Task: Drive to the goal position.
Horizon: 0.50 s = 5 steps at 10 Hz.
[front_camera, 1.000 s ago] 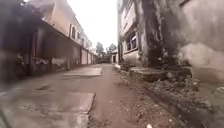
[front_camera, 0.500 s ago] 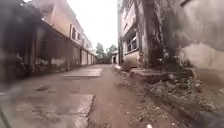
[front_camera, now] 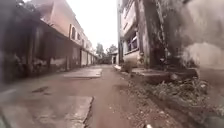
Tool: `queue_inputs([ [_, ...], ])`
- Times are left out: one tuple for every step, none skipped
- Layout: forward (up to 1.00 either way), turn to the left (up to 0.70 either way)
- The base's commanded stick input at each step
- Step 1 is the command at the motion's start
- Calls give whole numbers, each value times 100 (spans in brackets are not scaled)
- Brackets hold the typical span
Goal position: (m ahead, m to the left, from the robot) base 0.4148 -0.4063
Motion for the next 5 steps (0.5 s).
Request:
queue_inputs([
  [85, 0],
  [85, 0],
  [85, 0],
  [85, 0],
  [85, 0],
])
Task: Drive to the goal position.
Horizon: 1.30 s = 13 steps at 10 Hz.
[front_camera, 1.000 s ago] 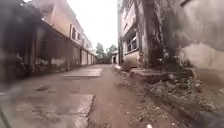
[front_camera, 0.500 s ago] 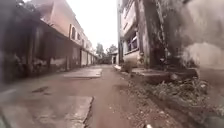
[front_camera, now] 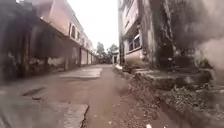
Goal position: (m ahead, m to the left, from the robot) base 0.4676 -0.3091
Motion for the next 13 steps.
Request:
queue_inputs([
  [85, 0],
  [85, 0],
  [85, 0],
  [85, 0],
  [85, 0],
  [85, 0],
  [85, 0],
  [85, 0],
  [85, 0],
  [85, 0],
  [85, 0],
  [85, 0],
  [85, 0],
])
